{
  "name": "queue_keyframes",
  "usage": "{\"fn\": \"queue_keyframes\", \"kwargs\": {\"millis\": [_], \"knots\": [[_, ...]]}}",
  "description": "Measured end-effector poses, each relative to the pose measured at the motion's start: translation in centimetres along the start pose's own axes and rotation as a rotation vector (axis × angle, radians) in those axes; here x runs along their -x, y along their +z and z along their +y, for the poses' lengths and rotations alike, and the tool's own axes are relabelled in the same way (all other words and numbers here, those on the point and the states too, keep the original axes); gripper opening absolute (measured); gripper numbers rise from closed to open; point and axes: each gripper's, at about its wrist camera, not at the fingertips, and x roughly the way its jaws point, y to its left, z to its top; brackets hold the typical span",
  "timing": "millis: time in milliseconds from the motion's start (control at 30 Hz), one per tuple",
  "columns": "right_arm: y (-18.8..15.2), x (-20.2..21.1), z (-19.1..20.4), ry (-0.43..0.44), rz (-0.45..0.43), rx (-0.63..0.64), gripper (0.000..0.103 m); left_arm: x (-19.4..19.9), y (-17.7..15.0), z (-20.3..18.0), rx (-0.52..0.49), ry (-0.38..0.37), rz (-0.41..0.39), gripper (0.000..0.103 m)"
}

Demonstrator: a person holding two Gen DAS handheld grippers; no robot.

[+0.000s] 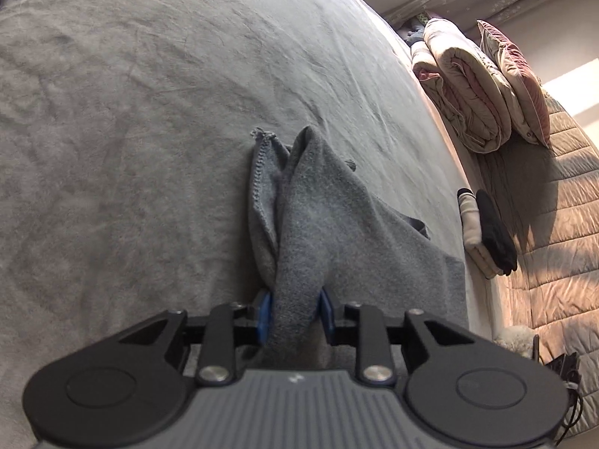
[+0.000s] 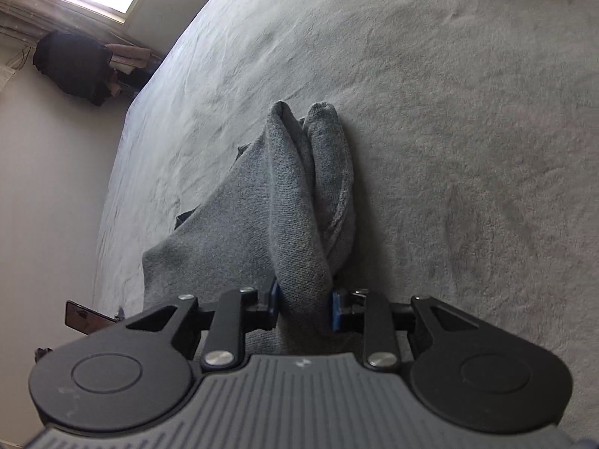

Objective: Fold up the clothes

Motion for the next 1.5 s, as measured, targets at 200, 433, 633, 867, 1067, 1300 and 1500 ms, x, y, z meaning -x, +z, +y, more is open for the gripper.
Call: {"fn": "queue_keyframes", "kwargs": {"millis": [200,433,633,867,1067,1300,1500], "knots": [[1.3,-0.1,1.0,-0.061,-0.095,0.095,0.036,1.6,2.1,-0.9,-0.067,0.068,-0.159,0.042],[1.4,0.5,1.0,-0.022,-0.328,0.305,0.039,0.0,3.3,-2.4,-0.155,0.028,-0.35,0.041],[1.3,-2.3,0.8,0.004,-0.37,0.42,0.039,-3.5,2.7,-3.4,-0.365,0.108,-0.384,0.032],[-0.2,-4.4,1.0,-0.123,-0.42,0.551,0.033,-5.3,2.0,-3.1,-0.417,0.172,-0.363,0.021],[-1.7,-4.6,2.1,-0.231,-0.515,0.683,0.034,-4.6,-0.1,-4.9,-0.553,0.317,-0.508,0.041],[-3.8,-3.1,5.1,-0.171,-0.562,0.81,0.04,-2.3,-1.3,-6.8,-0.598,0.127,-0.545,0.052],[-4.2,-5.8,3.8,-0.196,-0.434,0.819,0.043,-5.2,-1.4,-5.7,-0.613,0.244,-0.397,0.052]]}}
